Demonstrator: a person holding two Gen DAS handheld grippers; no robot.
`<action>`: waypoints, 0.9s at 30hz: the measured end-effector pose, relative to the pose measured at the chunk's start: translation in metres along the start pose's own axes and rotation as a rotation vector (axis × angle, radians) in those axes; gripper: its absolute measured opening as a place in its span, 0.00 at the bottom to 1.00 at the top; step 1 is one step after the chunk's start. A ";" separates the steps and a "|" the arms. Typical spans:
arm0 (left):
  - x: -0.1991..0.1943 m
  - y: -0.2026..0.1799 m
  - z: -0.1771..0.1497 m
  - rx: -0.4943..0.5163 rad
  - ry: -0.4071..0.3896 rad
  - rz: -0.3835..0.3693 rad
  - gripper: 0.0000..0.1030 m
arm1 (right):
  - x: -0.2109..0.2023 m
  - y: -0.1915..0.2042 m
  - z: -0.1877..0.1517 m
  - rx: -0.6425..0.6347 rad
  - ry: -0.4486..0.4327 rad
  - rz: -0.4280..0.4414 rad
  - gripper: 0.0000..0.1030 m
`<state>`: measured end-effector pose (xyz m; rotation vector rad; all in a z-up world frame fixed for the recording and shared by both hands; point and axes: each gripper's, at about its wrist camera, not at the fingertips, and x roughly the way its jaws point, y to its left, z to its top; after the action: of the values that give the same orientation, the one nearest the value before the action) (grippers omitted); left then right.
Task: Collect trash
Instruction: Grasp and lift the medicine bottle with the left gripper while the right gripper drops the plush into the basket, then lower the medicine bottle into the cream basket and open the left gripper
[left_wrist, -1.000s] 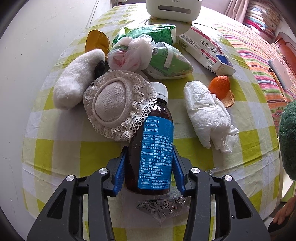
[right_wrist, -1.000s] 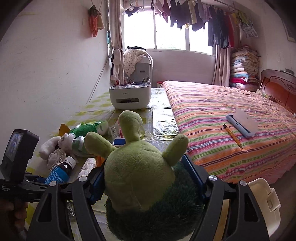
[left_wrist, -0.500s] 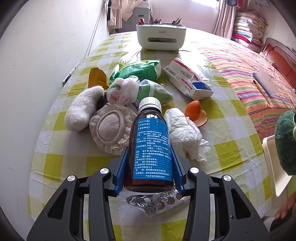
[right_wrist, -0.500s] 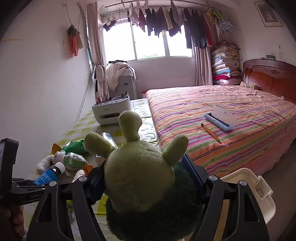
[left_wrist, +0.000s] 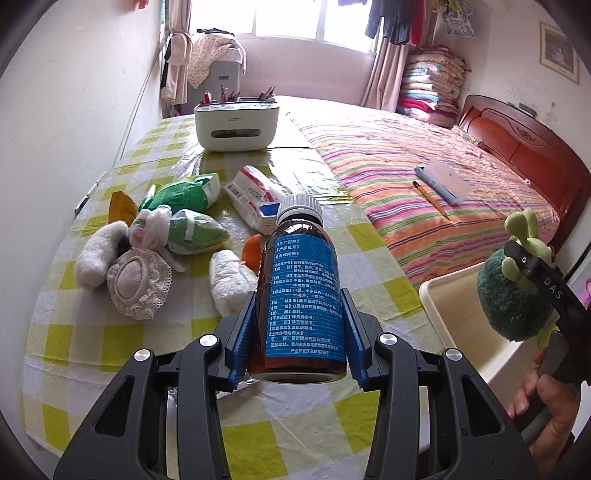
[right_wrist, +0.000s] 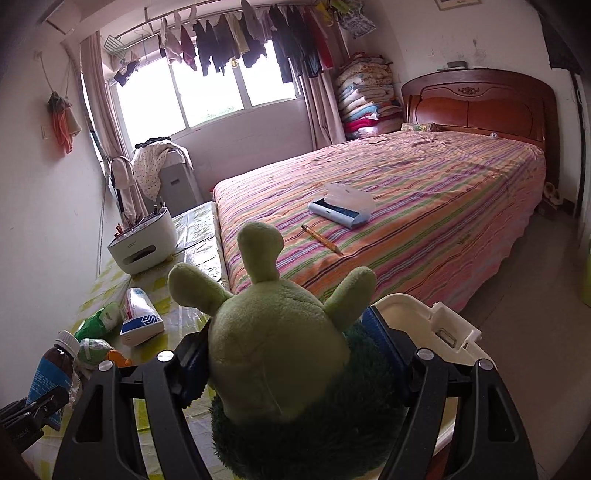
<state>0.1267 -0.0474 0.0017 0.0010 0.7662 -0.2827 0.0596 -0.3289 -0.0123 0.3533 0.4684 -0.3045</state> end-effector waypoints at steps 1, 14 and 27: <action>0.001 -0.007 0.000 0.010 0.001 -0.014 0.40 | 0.000 -0.005 0.000 0.013 0.002 -0.005 0.71; 0.001 -0.066 -0.009 0.093 0.006 -0.111 0.40 | 0.004 -0.034 0.004 0.065 0.010 -0.078 0.73; 0.018 -0.093 -0.011 0.110 0.055 -0.168 0.40 | -0.006 -0.055 0.008 0.176 -0.046 -0.075 0.83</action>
<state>0.1077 -0.1406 -0.0090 0.0484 0.8062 -0.4854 0.0374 -0.3795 -0.0170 0.5001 0.4113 -0.4271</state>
